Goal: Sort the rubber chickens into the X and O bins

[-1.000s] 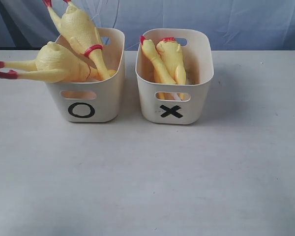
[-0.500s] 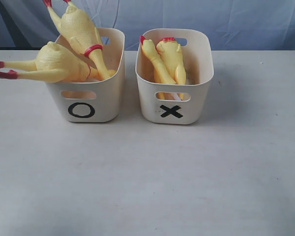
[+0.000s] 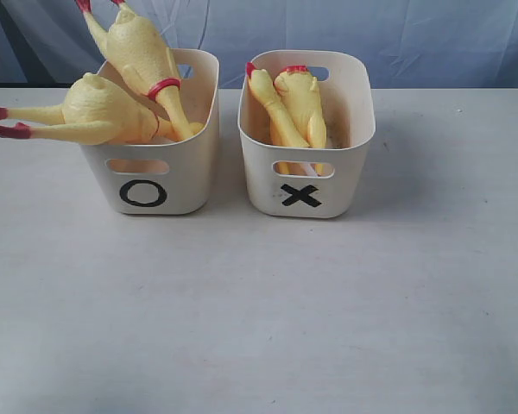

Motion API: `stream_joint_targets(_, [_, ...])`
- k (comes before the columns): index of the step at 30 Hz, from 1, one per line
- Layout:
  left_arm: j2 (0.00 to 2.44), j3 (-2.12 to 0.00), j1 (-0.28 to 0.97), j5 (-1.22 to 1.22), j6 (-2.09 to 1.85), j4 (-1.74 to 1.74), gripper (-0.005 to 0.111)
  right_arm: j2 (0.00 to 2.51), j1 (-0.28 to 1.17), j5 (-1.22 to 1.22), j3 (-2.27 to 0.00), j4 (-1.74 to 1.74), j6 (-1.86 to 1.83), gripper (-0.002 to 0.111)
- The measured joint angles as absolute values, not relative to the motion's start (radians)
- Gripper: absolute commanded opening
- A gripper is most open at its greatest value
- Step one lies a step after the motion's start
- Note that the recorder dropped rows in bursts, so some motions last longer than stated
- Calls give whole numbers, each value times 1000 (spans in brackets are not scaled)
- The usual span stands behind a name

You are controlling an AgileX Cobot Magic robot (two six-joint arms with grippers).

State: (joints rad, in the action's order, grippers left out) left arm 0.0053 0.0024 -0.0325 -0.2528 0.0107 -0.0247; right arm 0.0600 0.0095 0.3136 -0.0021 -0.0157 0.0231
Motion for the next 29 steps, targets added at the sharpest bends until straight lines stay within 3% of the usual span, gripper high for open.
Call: stream_joint_targets(29, [5, 2, -33, -253, 11, -32, 0, 8, 10, 295, -2, -14, 23, 6])
